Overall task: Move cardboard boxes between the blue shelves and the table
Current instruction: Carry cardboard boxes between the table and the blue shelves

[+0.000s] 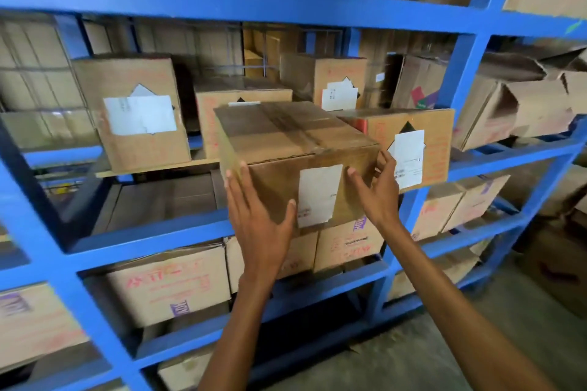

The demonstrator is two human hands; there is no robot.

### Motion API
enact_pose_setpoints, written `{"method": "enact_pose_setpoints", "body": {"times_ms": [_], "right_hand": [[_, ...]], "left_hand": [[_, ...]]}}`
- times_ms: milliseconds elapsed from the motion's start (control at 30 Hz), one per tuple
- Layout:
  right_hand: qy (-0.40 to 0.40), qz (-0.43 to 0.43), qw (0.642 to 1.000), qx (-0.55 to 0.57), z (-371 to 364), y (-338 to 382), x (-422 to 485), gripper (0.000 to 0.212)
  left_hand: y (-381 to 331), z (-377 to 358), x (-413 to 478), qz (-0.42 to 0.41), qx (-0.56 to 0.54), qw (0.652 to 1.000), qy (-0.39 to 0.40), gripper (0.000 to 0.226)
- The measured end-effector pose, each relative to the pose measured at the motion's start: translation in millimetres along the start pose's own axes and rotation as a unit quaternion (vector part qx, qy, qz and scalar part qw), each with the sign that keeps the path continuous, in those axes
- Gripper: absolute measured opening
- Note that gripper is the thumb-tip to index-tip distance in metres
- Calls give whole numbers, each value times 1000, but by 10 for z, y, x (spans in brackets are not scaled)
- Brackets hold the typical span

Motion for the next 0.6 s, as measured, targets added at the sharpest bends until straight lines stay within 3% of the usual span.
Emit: {"method": "enact_pose_setpoints", "body": {"times_ms": [133,267,400,500,600], "right_hand": [[-34,-17,999,37,-144,2,-127,82],[-25,1,999,28,-262,-1,-303,85],[-14,5,998,69,-332,-109,-426,80],[29,-109,987,113,-474,-354,-558,69],[59,-233,958,154,-629,-683,-770,77]], "left_hand": [[229,63,92,30,-85,996,-5,112],[498,347,235,74,-97,989,-77,109],[642,523,381,49,-86,992,-75,112],[584,614,538,12,-71,996,-55,103],[358,644,812,-42,29,999,-15,81]]}}
Point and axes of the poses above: each hand's wrist, its own x-axis towards the middle knuckle, its own z-axis out of the back of the hand, y = z × x, the point moved 8 cm from there along x, towards the middle knuckle, and after that the axes turned 5 degrees about -y, right-handed, at the moved point
